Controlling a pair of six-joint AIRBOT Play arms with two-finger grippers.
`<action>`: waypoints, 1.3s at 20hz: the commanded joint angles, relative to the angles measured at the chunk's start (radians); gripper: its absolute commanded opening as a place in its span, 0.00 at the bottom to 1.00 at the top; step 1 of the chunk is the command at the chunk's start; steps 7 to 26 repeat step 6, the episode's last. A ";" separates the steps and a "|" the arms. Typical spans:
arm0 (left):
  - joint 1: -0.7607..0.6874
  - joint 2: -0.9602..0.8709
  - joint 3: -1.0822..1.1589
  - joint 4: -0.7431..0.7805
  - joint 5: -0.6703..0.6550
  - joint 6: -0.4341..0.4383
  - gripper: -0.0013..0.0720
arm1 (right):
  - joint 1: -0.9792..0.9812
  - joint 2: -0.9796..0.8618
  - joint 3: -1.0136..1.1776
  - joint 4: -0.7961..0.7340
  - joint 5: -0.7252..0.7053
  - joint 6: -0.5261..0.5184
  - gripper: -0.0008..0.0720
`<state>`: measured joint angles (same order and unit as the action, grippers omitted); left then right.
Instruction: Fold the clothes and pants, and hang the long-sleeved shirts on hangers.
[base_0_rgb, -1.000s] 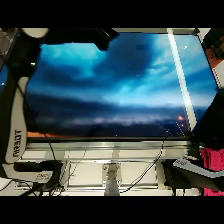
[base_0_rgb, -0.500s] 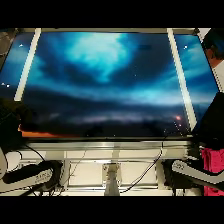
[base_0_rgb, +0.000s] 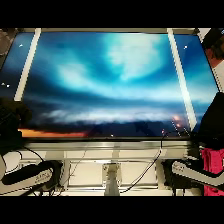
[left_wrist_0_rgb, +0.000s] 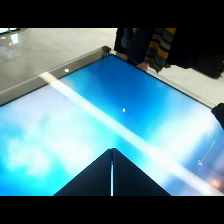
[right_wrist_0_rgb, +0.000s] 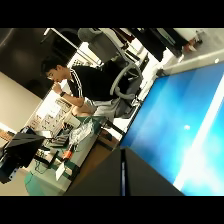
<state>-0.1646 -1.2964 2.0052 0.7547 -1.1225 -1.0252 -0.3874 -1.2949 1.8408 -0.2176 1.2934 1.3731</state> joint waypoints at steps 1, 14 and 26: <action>0.000 0.000 0.000 0.000 -0.001 0.000 0.04 | 0.008 -0.001 0.046 0.000 -0.004 0.000 0.05; 0.000 0.000 0.000 0.000 -0.001 0.000 0.04 | 0.008 -0.001 0.056 0.000 -0.004 0.000 0.05; 0.000 0.000 0.000 0.000 -0.001 0.000 0.04 | 0.008 -0.001 0.056 0.000 -0.004 0.000 0.05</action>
